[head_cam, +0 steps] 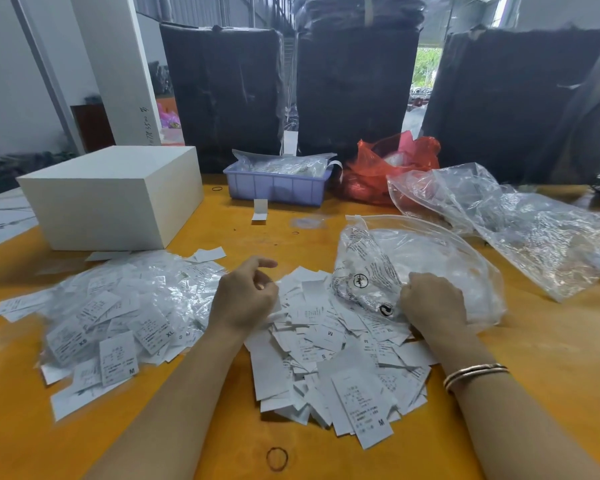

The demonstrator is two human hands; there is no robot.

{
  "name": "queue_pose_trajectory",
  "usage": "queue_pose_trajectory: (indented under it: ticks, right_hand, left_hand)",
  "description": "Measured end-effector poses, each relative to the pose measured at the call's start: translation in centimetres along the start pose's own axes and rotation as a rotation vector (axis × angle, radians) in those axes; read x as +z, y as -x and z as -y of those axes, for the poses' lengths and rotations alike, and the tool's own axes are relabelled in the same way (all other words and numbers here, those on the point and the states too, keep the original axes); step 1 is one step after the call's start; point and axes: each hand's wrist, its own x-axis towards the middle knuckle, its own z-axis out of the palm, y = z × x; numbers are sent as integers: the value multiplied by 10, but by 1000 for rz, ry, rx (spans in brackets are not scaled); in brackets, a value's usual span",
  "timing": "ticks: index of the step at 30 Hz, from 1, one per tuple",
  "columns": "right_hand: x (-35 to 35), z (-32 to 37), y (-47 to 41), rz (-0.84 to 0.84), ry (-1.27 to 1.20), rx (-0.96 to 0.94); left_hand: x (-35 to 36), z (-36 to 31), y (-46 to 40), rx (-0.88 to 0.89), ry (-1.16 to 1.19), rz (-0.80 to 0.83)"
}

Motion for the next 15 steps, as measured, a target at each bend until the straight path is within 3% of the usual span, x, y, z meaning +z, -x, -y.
queue_pose_trajectory:
  ticks: [7, 10, 15]
  right_hand:
    - [2, -1, -4, -113, -77, -8]
    - [2, -1, -5, -140, -53, 9]
    - [1, 5, -8, -12, 125, -1]
  left_hand:
    - [1, 10, 2, -39, -390, 73]
    - [3, 10, 2, 3, -449, 46]
    - [14, 1, 8, 143, -363, 61]
